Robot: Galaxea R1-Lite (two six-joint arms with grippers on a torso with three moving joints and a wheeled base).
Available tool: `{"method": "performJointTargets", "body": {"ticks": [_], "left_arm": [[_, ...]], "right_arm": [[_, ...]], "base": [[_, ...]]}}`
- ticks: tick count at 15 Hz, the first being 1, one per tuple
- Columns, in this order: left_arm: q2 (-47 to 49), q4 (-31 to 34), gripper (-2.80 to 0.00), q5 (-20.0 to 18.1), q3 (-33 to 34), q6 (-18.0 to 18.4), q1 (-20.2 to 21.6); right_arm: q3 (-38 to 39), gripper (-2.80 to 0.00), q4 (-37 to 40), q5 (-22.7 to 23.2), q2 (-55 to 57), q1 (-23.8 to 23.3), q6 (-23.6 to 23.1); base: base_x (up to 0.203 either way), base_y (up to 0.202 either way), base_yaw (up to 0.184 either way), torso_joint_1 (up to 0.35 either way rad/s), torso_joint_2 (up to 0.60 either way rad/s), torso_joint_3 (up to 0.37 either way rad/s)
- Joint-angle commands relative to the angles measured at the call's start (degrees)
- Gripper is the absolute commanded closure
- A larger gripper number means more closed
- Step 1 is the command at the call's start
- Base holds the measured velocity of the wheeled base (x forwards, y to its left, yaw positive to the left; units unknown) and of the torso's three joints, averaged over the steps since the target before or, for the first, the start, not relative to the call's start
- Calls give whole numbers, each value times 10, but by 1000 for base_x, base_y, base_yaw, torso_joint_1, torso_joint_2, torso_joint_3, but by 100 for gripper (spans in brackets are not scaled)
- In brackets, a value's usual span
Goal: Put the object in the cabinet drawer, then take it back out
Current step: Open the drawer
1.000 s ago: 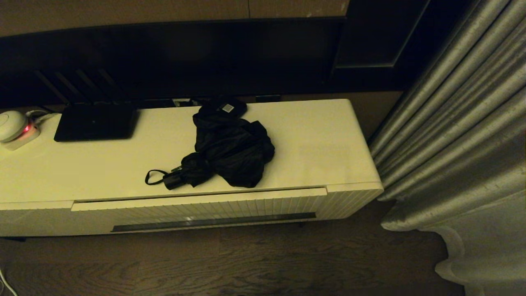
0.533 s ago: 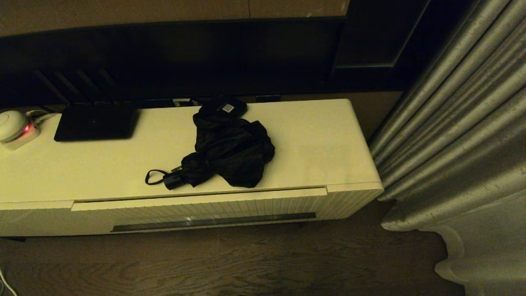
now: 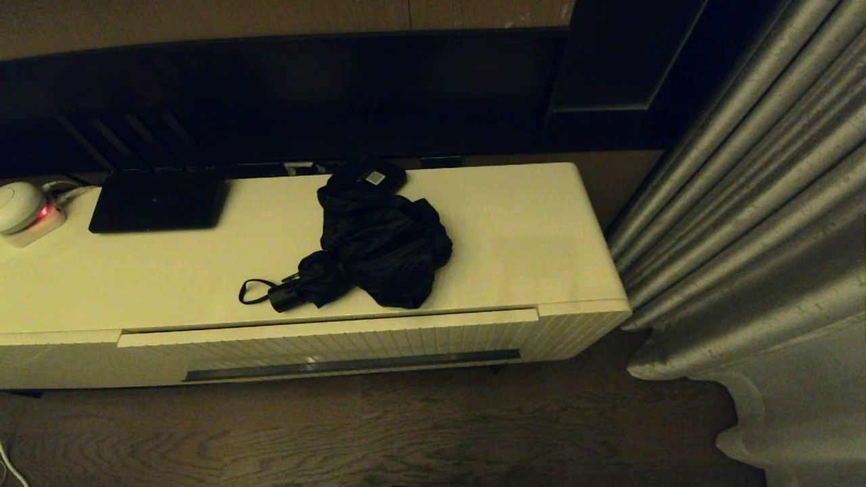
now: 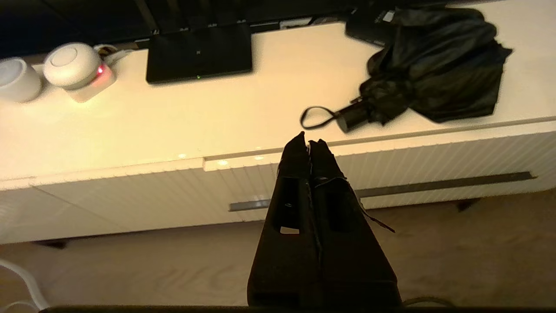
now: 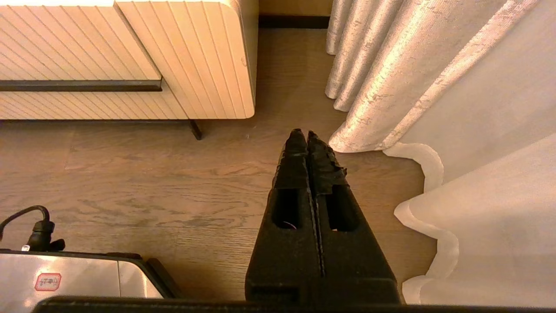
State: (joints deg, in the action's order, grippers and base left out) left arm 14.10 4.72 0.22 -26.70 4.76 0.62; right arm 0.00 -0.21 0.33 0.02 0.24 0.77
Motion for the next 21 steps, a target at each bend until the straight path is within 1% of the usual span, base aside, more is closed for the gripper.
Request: {"method": "performJointTargets", "body": {"ticks": [1, 2, 4, 5, 6, 7, 8, 10, 12, 14, 15, 16, 17, 18, 19, 21], "left_arm": [[135, 50, 0, 8, -71, 19, 0], [181, 89, 0, 15, -91, 36, 0], [263, 187, 0, 28, -127, 83, 0], [307, 228, 0, 28, -142, 118, -1], [353, 252, 0, 25, -154, 160, -9], [392, 266, 0, 19, -164, 200, -25], [415, 273, 0, 14, -171, 225, -54], [465, 273, 0, 9, -182, 256, -137], [521, 253, 0, 6, -188, 294, -170], [581, 206, 0, 5, -181, 309, -204], [616, 151, 0, 6, -170, 314, -223], [644, 80, 0, 7, -155, 319, -243], [672, 22, 0, 10, -140, 323, -260], [697, -25, 0, 15, -127, 332, -276], [721, -45, 0, 23, -119, 342, -295], [737, -55, 0, 29, -114, 362, -311]], "right_arm": [[1, 0, 0, 0, 1, 0, 0], [0, 0, -1, 0, 1, 0, 0], [1, 0, -1, 0, 1, 0, 0], [0, 0, 0, 0, 1, 0, 0], [1, 0, -1, 0, 1, 0, 0], [0, 0, -1, 0, 1, 0, 0], [0, 0, 0, 0, 1, 0, 0], [0, 0, -1, 0, 1, 0, 0], [0, 0, 0, 0, 1, 0, 0], [0, 0, 0, 0, 1, 0, 0], [0, 0, -1, 0, 1, 0, 0], [0, 0, -1, 0, 1, 0, 0], [0, 0, -1, 0, 1, 0, 0], [0, 0, 0, 0, 1, 0, 0], [0, 0, -1, 0, 1, 0, 0], [0, 0, -1, 0, 1, 0, 0]], "base": [[0, 0, 0, 0, 0, 0], [0, 0, 0, 0, 0, 0], [0, 0, 0, 0, 0, 0], [0, 0, 0, 0, 0, 0], [0, 0, 0, 0, 0, 0], [0, 0, 0, 0, 0, 0], [0, 0, 0, 0, 0, 0], [0, 0, 0, 0, 0, 0], [0, 0, 0, 0, 0, 0], [0, 0, 0, 0, 0, 0], [0, 0, 0, 0, 0, 0], [0, 0, 0, 0, 0, 0], [0, 0, 0, 0, 0, 0], [0, 0, 0, 0, 0, 0], [0, 0, 0, 0, 0, 0], [0, 0, 0, 0, 0, 0]]}}
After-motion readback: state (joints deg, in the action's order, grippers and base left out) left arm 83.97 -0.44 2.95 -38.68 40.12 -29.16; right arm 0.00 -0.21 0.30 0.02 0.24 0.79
